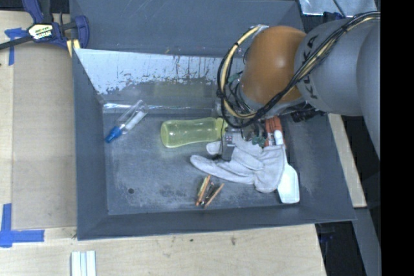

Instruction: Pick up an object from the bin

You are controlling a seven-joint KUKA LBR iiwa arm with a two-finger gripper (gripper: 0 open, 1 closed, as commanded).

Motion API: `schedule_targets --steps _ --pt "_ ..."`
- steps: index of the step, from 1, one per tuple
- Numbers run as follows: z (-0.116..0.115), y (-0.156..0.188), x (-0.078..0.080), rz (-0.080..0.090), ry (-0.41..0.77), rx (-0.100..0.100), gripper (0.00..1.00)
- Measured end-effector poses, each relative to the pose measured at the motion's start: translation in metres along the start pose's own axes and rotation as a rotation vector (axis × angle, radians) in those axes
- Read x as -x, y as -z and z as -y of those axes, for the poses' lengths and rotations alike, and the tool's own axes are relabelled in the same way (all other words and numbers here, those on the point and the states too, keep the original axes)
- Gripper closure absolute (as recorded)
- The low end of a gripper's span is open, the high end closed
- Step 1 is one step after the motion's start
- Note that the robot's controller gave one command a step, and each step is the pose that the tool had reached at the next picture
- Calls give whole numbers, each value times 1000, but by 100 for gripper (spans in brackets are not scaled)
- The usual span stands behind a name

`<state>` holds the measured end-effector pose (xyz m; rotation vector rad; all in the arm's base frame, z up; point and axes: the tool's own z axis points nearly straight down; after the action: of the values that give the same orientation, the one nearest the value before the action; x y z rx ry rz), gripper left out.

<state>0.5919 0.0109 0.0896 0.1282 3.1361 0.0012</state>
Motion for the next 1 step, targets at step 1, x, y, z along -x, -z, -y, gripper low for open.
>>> schedule_targets --steps 1 --pt "16 -15 -4 -3 62 3 100"
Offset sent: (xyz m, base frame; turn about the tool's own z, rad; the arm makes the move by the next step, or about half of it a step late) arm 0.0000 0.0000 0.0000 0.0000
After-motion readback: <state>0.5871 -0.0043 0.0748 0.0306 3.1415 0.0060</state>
